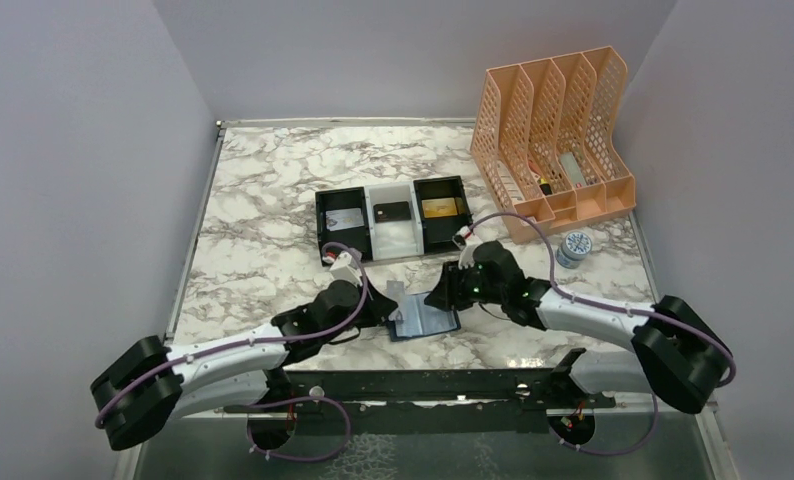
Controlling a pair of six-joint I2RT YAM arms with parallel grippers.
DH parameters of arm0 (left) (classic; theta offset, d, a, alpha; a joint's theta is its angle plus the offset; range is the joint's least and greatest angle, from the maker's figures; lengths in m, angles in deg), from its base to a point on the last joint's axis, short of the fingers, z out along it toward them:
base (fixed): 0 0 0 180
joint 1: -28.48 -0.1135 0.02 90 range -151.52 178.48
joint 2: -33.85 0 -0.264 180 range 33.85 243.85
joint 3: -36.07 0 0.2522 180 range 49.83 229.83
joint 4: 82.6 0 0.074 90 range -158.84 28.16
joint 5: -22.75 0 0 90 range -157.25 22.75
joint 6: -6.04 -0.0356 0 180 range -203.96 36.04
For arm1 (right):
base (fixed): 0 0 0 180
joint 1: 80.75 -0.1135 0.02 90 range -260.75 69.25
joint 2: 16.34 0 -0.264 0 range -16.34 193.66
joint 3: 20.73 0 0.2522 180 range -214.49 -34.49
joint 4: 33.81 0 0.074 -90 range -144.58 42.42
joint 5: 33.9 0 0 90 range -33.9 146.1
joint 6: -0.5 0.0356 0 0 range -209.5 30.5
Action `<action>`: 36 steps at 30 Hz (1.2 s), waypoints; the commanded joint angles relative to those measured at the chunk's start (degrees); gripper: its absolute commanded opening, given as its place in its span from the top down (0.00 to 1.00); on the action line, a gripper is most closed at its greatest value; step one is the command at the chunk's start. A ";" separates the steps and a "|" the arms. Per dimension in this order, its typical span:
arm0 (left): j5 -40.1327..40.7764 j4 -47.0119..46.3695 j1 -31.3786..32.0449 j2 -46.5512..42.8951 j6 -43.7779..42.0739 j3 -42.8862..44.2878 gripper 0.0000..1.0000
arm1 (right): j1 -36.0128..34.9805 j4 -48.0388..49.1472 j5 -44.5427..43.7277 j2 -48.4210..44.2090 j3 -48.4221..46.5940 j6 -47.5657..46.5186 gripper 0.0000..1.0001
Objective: Take the credit cards out of the card holder
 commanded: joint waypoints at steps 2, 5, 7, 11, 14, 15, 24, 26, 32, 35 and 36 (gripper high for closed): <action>9.45 17.36 0.00 -9.65 -5.34 3.74 1.00 | 0.02 3.39 -8.47 -9.04 2.20 0.19 0.53; 7.48 16.82 -0.51 -13.89 -9.59 3.12 1.00 | 0.03 5.12 -13.66 -13.79 4.75 1.14 0.44; 2.81 15.65 -1.72 -14.77 -14.44 3.41 1.00 | 0.06 7.15 -16.58 -16.30 6.92 1.65 0.42; -5.49 16.09 -6.89 -15.16 -19.27 5.50 1.00 | 0.02 11.35 -25.03 -19.54 12.09 4.39 0.42; -14.55 13.41 -13.58 -16.48 -20.39 5.16 1.00 | 0.02 13.06 -28.88 -20.75 14.69 5.54 0.41; -17.31 12.63 -15.86 -16.66 -20.13 4.86 1.00 | 0.02 12.91 -28.71 -21.11 14.92 5.68 0.41; -37.40 -4.12 -26.63 -16.51 -9.82 -1.08 1.00 | 2.56 21.88 -7.09 -21.52 15.39 4.81 0.37; -37.66 -5.27 -26.70 -16.56 -6.95 -1.59 1.00 | 2.66 26.85 0.66 -20.79 14.88 3.85 0.37; -40.63 -13.69 -26.70 -18.81 -0.23 -5.79 1.00 | 2.66 39.78 16.72 -16.50 13.39 8.17 0.37; -42.20 -15.77 -26.62 -19.72 1.05 -6.25 1.00 | 2.70 43.49 21.19 -12.86 11.29 10.57 0.37; -42.71 -16.14 -26.61 -19.96 1.27 -6.14 1.00 | 2.66 43.93 21.84 -11.64 10.59 11.33 0.37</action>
